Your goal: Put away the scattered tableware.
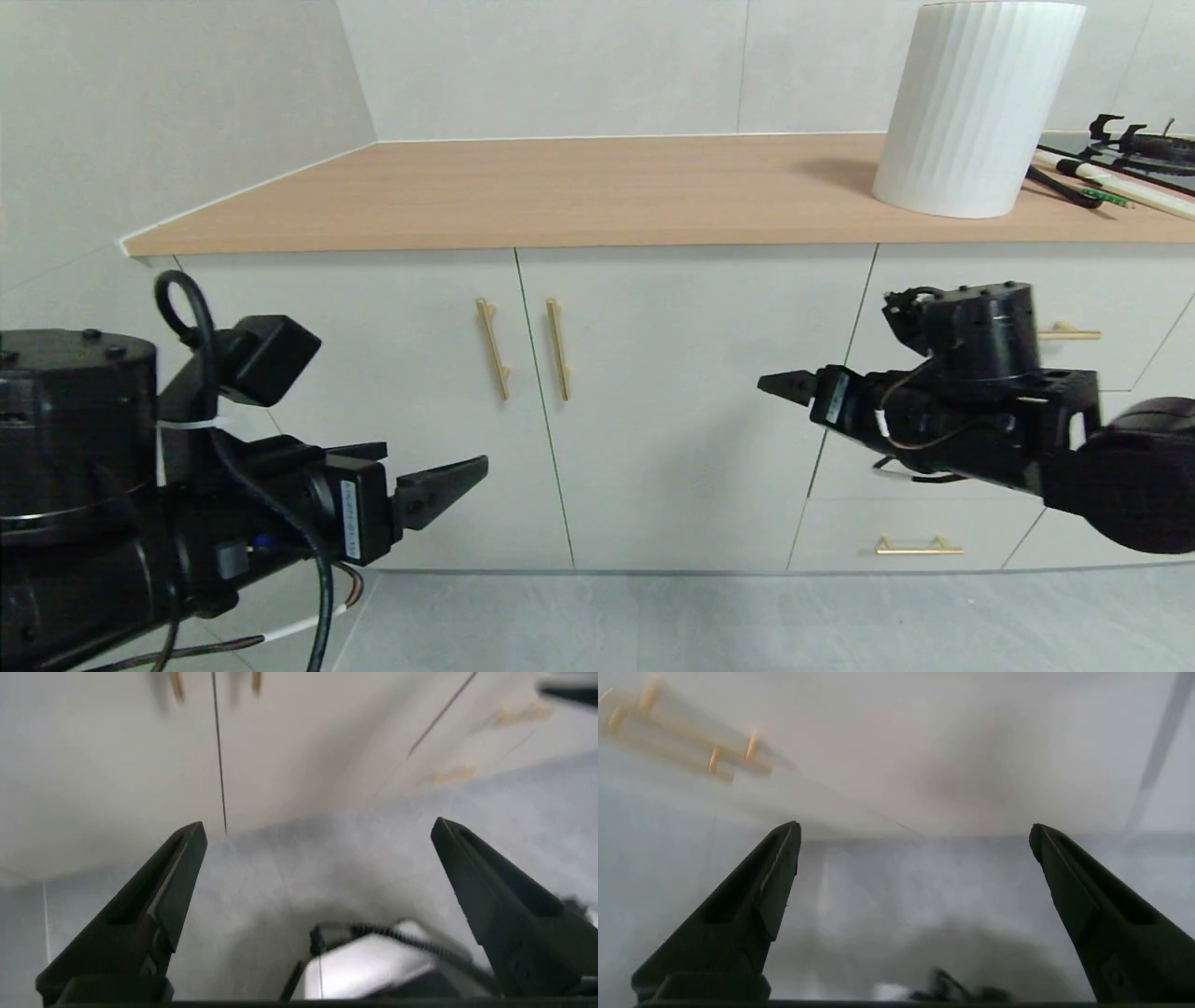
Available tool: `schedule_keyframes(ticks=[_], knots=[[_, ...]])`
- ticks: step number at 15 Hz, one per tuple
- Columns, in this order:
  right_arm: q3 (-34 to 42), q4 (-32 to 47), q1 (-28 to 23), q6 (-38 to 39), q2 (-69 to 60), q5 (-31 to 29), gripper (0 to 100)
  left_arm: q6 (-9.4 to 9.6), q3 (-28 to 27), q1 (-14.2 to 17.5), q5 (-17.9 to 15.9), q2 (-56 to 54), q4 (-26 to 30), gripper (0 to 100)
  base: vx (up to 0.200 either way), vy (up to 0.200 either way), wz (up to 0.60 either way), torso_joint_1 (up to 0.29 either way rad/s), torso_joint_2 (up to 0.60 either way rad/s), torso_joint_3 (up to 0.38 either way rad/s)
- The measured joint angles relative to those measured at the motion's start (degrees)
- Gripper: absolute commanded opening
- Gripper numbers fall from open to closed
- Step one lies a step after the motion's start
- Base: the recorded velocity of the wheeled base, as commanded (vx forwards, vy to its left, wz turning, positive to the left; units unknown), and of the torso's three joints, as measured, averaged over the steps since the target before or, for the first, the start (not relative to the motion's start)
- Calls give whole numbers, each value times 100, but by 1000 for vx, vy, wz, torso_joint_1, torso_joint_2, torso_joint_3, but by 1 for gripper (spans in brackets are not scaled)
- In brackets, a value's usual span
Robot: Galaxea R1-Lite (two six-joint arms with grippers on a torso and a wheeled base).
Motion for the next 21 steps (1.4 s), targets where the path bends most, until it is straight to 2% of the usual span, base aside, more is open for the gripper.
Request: schedule_keyframes(ticks=[3, 5, 7, 9, 12, 14, 16, 17, 18, 19, 21], knots=[[990, 15, 17, -641, -1582, -99, 100, 4, 228, 33, 18, -844, 13, 100, 0, 0, 0, 0, 0, 0], [1541, 202, -9, -1103, -2798, -438, 100, 6, 560, 106, 22, -1503, 52, 100, 0, 0, 0, 0, 0, 0], [2000, 660, -89, -1659, -4137, -851, 100, 28, 866, 265, 27, -2242, 255, 100, 0, 0, 0, 0, 0, 0], [2295, 1424, -452, -2130, -5444, -1113, 100, 176, 1024, 414, 20, -3068, 756, 100, 0, 0, 0, 0, 0, 0], [2511, 2714, -1398, -2689, -7306, -1264, 100, 477, 1115, 786, -52, -4435, 1735, 100, 0, 0, 0, 0, 0, 0], [2536, 3618, -1690, -2982, -8301, -1359, 100, 564, 1141, 1131, -66, -5224, 2109, 100, 0, 0, 0, 0, 0, 0], [2470, 3919, -1864, -3112, -8915, -2099, 100, 597, 1154, 1523, -46, -5987, 2449, 100, 0, 0, 0, 0, 0, 0], [2417, 3941, -1913, -3143, -9072, -2315, 100, 597, 1163, 1676, 163, -6268, 2600, 100, 0, 0, 0, 0, 0, 0], [2392, 3968, -1971, -3154, -9177, -2372, 100, 586, 1179, 1796, 503, -6456, 2687, 100, 0, 0, 0, 0, 0, 0], [2389, 4020, -2147, -3162, -9265, -2386, 100, 584, 1190, 1910, 618, -6588, 2731, 100, 0, 0, 0, 0, 0, 0], [2527, 4267, -2594, -3349, -9521, -2381, 100, 611, 1214, 2297, 629, -6737, 2737, 100, 0, 0, 0, 0, 0, 0]])
